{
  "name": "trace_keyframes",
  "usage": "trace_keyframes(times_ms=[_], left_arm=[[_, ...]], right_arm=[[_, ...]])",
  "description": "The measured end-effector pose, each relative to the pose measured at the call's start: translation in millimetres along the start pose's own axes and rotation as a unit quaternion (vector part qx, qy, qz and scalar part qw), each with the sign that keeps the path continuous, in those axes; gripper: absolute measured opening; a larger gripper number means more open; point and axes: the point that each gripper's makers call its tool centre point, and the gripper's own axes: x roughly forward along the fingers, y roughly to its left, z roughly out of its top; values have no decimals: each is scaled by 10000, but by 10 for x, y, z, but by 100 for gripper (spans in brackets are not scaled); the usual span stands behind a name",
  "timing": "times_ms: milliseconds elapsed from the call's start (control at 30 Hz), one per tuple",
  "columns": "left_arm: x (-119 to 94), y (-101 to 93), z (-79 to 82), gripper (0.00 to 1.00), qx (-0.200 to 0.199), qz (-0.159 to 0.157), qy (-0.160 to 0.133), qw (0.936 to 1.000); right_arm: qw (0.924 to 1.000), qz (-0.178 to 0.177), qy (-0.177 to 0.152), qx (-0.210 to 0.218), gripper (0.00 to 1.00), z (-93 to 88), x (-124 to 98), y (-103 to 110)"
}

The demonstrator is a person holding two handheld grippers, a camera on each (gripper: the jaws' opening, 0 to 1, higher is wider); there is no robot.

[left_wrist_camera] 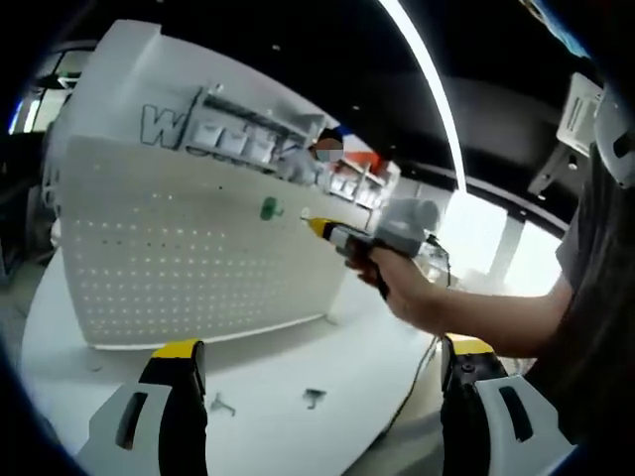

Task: Insert the hook assembly into the mounting plate slot until the hook locks in place.

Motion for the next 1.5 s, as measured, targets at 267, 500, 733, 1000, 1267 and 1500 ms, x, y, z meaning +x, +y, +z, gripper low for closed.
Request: trace_keyframes(times_ms=[267, 500, 733, 1000, 1267, 1500], left_arm=[[31, 34, -8, 100, 149, 78, 57, 9998], [39, 66, -28, 100, 115, 102, 81, 9998], [49, 74, -55, 100, 87, 121, 121, 9998], [59, 83, -32, 100, 75, 163, 82, 9998], [48, 115, -57, 100, 44, 217, 107, 9997], [14, 177, -77, 100, -3, 308, 111, 9995]], right_arm=[[9996, -154, -104, 225, 0, 60, 140, -131], [9989, -279, -216, 309, 0, 105, 221, -231], [9986, -366, -299, 226, 0, 159, 284, -283], [9987, -322, -374, 126, 0, 245, 385, -257], [9989, -308, -319, 160, 0, 198, 446, -222], [9991, -339, -257, 50, 0, 135, 459, -222]])
